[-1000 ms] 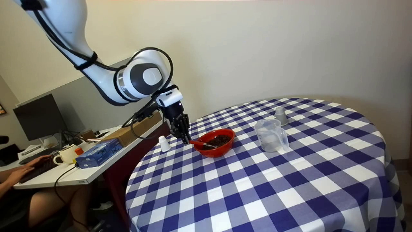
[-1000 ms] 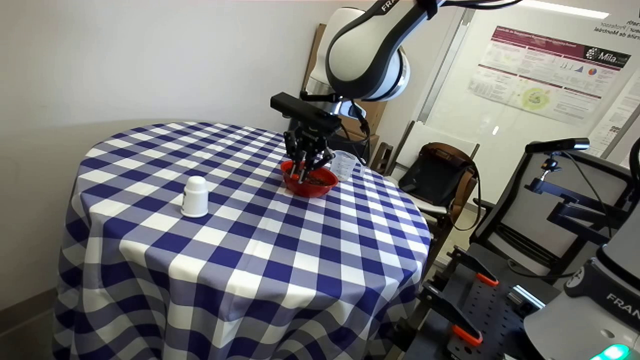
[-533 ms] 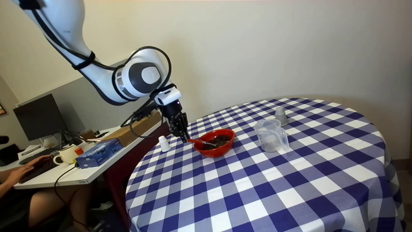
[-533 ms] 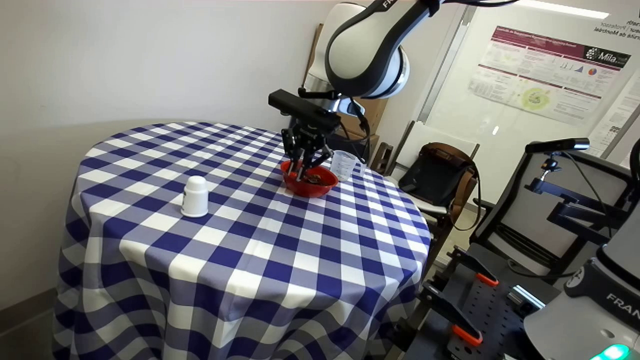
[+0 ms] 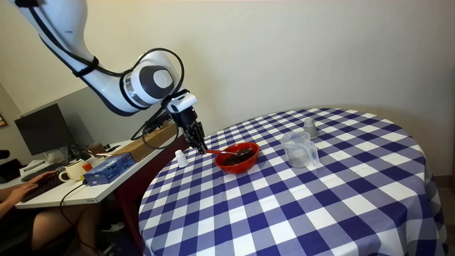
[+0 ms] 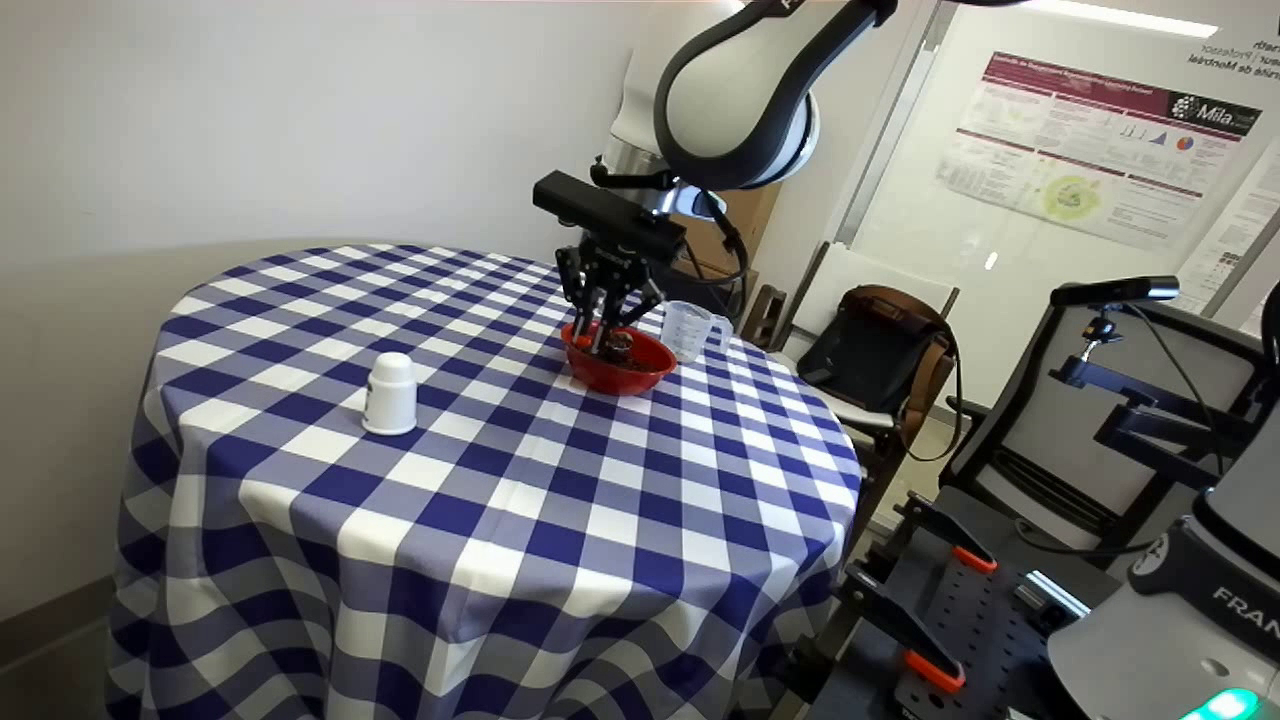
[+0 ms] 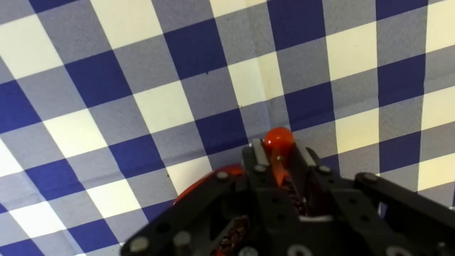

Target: Put a spoonful of the contents in the bowl in the jug

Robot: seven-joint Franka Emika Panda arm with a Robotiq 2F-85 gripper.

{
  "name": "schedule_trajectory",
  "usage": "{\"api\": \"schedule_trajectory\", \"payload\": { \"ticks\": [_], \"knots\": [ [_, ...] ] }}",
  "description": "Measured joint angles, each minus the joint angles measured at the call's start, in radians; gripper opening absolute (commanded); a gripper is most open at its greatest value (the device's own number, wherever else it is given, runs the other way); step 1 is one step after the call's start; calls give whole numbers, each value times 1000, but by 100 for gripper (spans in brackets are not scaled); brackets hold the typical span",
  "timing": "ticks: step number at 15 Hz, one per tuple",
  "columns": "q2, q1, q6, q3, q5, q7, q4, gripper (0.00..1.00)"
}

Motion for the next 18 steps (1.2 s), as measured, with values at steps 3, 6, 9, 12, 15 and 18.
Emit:
{"api": "schedule_trajectory", "payload": {
  "ticks": [3,6,9,12,15,18],
  "knots": [
    [-12,5,0,-9,-22,0,-2,9],
    [-33,-1,0,-15,-22,0,-9,9],
    [-58,-16,-2,-25,-22,0,-12,9],
    [-88,-32,-12,-37,-23,-2,-13,9],
    [-120,-55,-35,-44,-26,-3,-13,9],
    [-141,-82,-67,-47,-38,-4,-13,9]
  ]
}}
